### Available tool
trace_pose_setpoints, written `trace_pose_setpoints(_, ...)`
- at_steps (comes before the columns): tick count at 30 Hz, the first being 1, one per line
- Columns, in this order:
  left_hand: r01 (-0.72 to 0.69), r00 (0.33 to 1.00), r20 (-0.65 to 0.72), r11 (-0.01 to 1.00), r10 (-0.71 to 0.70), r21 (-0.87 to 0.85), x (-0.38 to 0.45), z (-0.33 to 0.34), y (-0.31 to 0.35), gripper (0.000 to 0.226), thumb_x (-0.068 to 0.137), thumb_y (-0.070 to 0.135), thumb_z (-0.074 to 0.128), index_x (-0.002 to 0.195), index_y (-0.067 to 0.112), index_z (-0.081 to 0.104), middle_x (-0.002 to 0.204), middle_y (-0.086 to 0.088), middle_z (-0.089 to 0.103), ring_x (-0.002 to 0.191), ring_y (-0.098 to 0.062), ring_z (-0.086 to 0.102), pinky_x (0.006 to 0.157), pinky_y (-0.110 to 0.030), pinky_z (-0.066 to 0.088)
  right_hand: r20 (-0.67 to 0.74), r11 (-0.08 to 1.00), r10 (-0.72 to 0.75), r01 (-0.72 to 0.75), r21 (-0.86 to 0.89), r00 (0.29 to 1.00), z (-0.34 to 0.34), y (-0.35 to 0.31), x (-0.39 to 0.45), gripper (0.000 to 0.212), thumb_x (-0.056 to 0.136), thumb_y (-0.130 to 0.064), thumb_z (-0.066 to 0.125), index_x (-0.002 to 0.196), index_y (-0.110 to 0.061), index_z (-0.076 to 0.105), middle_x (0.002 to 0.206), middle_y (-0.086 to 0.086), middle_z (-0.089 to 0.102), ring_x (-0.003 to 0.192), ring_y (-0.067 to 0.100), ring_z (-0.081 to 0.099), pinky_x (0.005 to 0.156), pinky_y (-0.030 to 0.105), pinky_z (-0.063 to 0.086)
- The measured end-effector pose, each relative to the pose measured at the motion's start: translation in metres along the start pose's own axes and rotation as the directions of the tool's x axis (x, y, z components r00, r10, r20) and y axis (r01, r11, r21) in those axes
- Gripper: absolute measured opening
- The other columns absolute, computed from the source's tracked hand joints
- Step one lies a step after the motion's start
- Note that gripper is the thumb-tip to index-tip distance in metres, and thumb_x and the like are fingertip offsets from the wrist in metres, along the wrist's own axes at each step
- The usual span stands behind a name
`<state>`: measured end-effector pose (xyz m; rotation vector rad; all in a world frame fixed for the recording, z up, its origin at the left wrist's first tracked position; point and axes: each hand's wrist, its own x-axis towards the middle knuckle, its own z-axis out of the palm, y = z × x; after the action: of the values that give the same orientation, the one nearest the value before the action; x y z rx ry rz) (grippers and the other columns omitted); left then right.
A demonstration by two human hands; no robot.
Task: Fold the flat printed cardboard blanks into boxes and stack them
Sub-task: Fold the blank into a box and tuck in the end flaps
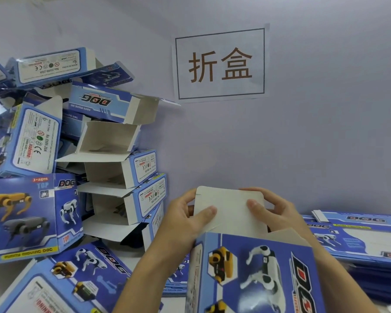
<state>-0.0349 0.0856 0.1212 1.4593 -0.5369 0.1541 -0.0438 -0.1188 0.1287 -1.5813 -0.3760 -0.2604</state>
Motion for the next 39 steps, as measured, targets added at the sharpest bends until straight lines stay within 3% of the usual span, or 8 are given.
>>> trace_pose_setpoints(12, 0.028, 0.999, -0.036, 1.000, -0.027, 0.010, -0.003, 0.002, 0.001, 0.025, 0.095, 0.012, 0.063, 0.102, 0.036, 0.065, 0.096, -0.013, 0.073, 0.085, -0.033, 0.074, 0.060, -0.036, 0.059, -0.015, 0.992, -0.019, 0.020, 0.122, 1.000, 0.001, 0.006, 0.001, 0.024, 0.072, -0.028, 0.068, 0.095, -0.023, 0.073, 0.074, 0.016, 0.074, 0.057, 0.025, 0.070, 0.044, 0.025, 0.053)
trace_pose_setpoints(17, 0.032, 0.993, -0.111, 0.999, -0.029, 0.028, -0.005, 0.004, 0.003, 0.028, 0.093, 0.006, 0.064, 0.077, 0.028, 0.066, 0.083, -0.009, 0.073, 0.069, -0.022, 0.073, 0.050, -0.028, 0.053, 0.094, 0.996, 0.009, -0.018, 0.090, 0.995, 0.000, 0.008, 0.003, 0.034, 0.075, -0.030, 0.067, 0.108, -0.023, 0.067, 0.080, 0.017, 0.074, 0.063, 0.028, 0.072, 0.048, 0.027, 0.055)
trace_pose_setpoints(20, 0.029, 0.988, -0.150, 0.999, -0.025, 0.019, -0.004, 0.005, 0.004, 0.024, 0.093, 0.007, 0.064, 0.085, 0.029, 0.068, 0.082, -0.009, 0.074, 0.069, -0.022, 0.073, 0.049, -0.029, 0.054, 0.153, 0.995, 0.045, -0.059, 0.083, 0.987, -0.002, 0.007, 0.001, 0.043, 0.072, -0.028, 0.069, 0.115, -0.025, 0.064, 0.086, 0.018, 0.075, 0.066, 0.029, 0.073, 0.050, 0.027, 0.055)
trace_pose_setpoints(25, 0.098, 0.986, -0.134, 0.995, -0.094, 0.019, -0.002, 0.011, 0.006, 0.016, 0.099, 0.031, 0.055, 0.113, 0.035, 0.061, 0.092, -0.004, 0.076, 0.078, -0.020, 0.073, 0.061, -0.029, 0.058, -0.120, 0.984, 0.059, -0.038, 0.176, 0.991, -0.016, 0.011, 0.002, 0.026, 0.085, -0.010, 0.067, 0.110, -0.017, 0.068, 0.084, 0.018, 0.075, 0.060, 0.031, 0.070, 0.046, 0.031, 0.054)
trace_pose_setpoints(28, 0.143, 0.987, -0.105, 0.972, -0.125, 0.187, -0.001, 0.008, 0.015, 0.026, 0.097, 0.044, 0.049, 0.109, 0.029, 0.066, 0.092, 0.007, 0.076, 0.078, -0.009, 0.069, 0.066, -0.021, 0.053, -0.440, 0.956, 0.092, 0.044, 0.289, 0.893, -0.034, 0.024, 0.004, 0.025, 0.091, -0.001, 0.063, 0.114, -0.010, 0.065, 0.090, 0.017, 0.070, 0.064, 0.030, 0.065, 0.060, 0.036, 0.052)
trace_pose_setpoints(32, 0.025, 0.997, -0.081, 0.871, 0.017, 0.491, -0.006, 0.008, 0.037, 0.053, 0.069, 0.072, 0.048, 0.106, 0.038, 0.065, 0.108, 0.017, 0.069, 0.097, 0.007, 0.063, 0.078, -0.010, 0.047, -0.684, 0.918, 0.180, 0.129, 0.376, 0.707, -0.039, 0.037, 0.008, 0.028, 0.088, 0.003, 0.058, 0.110, -0.014, 0.065, 0.105, 0.013, 0.065, 0.081, 0.028, 0.060, 0.060, 0.031, 0.048)
trace_pose_setpoints(35, -0.066, 0.984, -0.064, 0.664, 0.168, 0.745, -0.014, 0.014, 0.050, 0.068, 0.067, 0.076, 0.051, 0.126, 0.042, 0.054, 0.128, 0.017, 0.056, 0.121, -0.003, 0.051, 0.101, -0.030, 0.046, -0.743, 0.871, 0.245, 0.196, 0.451, 0.622, -0.030, 0.036, 0.012, 0.036, 0.088, 0.004, 0.056, 0.114, -0.021, 0.058, 0.121, 0.010, 0.062, 0.092, 0.023, 0.062, 0.057, 0.030, 0.050)
trace_pose_setpoints(39, -0.116, 0.951, 0.034, 0.254, 0.306, 0.960, -0.023, 0.036, 0.065, 0.073, 0.075, 0.080, 0.052, 0.141, 0.051, 0.038, 0.163, 0.018, 0.007, 0.150, -0.013, -0.022, 0.121, -0.050, -0.008, -0.703, 0.818, 0.262, 0.234, 0.525, 0.662, -0.008, 0.036, 0.016, 0.042, 0.087, 0.005, 0.062, 0.119, -0.020, 0.051, 0.117, 0.011, 0.059, 0.084, 0.017, 0.062, 0.047, 0.025, 0.052)
